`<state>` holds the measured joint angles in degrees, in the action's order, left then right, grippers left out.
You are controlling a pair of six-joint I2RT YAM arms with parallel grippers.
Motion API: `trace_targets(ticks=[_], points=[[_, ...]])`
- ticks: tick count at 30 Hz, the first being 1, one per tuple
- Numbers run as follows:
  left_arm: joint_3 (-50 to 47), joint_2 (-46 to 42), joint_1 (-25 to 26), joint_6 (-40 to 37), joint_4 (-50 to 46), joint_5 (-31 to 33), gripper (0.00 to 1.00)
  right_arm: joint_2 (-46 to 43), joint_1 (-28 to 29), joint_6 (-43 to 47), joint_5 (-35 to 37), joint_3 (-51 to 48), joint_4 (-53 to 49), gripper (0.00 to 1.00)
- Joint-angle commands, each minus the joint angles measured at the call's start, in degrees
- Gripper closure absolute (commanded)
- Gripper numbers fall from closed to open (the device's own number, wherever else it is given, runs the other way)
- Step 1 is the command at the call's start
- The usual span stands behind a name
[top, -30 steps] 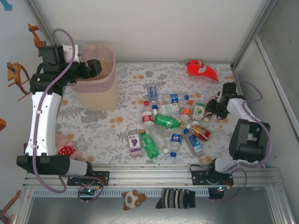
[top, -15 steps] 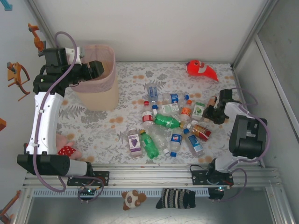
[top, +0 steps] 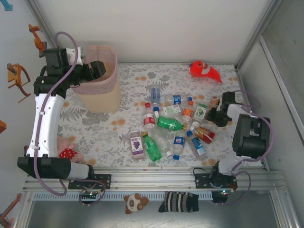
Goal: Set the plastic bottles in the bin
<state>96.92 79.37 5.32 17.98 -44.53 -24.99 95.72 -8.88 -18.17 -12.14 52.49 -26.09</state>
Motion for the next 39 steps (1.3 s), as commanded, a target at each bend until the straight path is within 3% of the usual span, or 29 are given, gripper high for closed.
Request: trace_targets(ticks=[1, 5, 13, 26, 30, 36, 39], points=[[-0.76, -0.91, 0.46, 0.92, 0.92, -1.07, 0.26, 1.14, -0.28, 0.33, 1.24, -0.45, -0.98, 0.54], [-1.06, -1.15, 0.57, 1.09, 1.11, -0.89, 0.26, 1.74, -0.21, 0.74, 1.57, -0.19, -1.28, 0.54], [-1.12, -1.01, 0.84, 1.18, 1.20, -1.10, 0.26, -2.49, -0.21, 0.69, 2.69, -0.89, -2.10, 0.67], [-1.18, -0.74, 3.76, -1.33, 2.48, -3.47, 0.26, -21.67, 1.78, 4.43, 1.77, -0.21, -5.67, 0.76], [-0.73, 0.07, 5.86, -2.90, 2.72, -5.97, 0.26, -28.45, 5.10, 10.03, -3.01, -0.31, -3.19, 0.79], [-0.77, 0.74, 11.22, -7.71, 2.78, -10.14, 0.26, -32.56, 14.82, 22.77, -6.53, 2.64, -5.57, 0.81], [-0.51, 1.34, 13.09, -9.18, 1.72, -10.75, 0.26, -32.96, 21.54, 32.62, -3.92, 5.08, -9.67, 0.84]])
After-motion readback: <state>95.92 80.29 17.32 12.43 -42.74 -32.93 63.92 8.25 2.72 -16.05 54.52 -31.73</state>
